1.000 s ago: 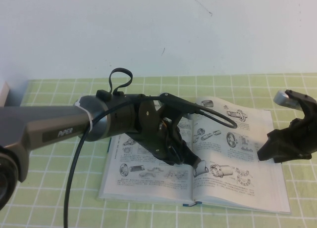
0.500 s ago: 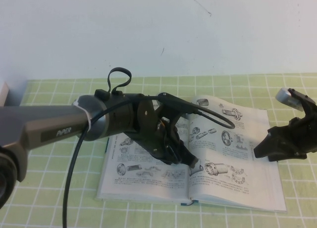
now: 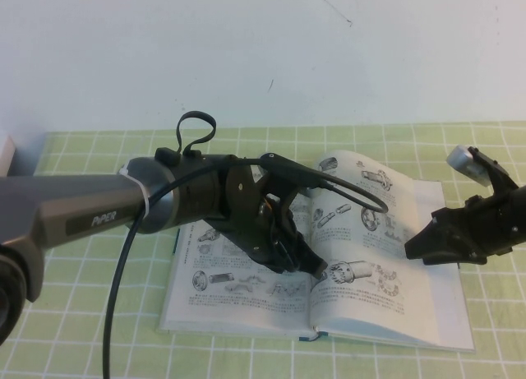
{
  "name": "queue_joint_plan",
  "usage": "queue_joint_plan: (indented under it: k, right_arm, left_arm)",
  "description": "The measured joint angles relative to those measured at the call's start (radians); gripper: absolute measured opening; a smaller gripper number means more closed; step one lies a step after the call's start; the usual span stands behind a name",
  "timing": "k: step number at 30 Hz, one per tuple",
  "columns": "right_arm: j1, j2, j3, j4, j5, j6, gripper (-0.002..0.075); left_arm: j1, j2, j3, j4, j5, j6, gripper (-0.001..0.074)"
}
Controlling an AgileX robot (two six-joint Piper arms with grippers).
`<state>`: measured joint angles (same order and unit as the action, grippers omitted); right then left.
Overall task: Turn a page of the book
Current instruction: Open the closed book
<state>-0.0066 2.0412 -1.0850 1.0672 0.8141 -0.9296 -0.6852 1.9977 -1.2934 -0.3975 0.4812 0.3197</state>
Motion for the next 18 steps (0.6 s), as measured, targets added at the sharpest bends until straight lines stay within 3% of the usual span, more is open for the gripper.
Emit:
queue_joint_plan:
  k: [18]
  right_arm:
    - [0.043, 0.072, 0.001, 0.223, 0.098, -0.151, 0.0314]
  left_arm:
    - [0.000, 0.000, 0.000, 0.000, -0.001, 0.000, -0.0003]
